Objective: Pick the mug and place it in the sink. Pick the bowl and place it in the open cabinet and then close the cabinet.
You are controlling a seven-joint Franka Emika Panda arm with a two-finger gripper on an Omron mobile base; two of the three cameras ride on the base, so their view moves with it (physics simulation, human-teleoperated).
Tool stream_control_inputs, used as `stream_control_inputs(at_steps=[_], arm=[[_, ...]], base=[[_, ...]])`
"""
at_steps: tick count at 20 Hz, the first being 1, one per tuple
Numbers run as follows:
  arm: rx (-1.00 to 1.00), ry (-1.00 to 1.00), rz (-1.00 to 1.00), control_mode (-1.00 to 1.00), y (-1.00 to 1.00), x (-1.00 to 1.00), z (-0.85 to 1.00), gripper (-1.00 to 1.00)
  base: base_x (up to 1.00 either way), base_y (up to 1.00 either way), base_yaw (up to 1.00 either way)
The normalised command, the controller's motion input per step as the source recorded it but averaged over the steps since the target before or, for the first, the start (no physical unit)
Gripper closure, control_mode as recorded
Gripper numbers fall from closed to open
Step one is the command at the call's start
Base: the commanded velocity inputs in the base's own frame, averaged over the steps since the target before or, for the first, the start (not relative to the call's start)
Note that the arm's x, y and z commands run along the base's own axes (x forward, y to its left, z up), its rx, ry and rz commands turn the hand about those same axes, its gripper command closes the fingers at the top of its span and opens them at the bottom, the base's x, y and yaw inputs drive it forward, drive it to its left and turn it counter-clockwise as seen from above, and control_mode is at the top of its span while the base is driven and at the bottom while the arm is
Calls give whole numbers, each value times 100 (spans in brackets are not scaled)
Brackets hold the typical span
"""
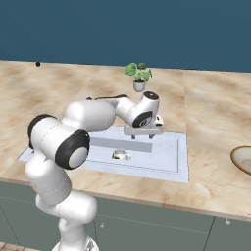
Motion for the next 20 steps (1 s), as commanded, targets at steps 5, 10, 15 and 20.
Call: stream_control_inputs(at_steps=[5, 10, 15, 20], arm=[[-8, -16, -13, -100, 10, -57, 0, -100], [-4, -8, -15, -100, 12, -38, 1, -100], [-1, 1, -25, -100, 28, -2, 25, -100], [0, 1, -14, 100, -13, 1, 7, -100]], base=[[0, 0, 0], [0, 0, 0], [0, 0, 0], [-2, -40, -11]])
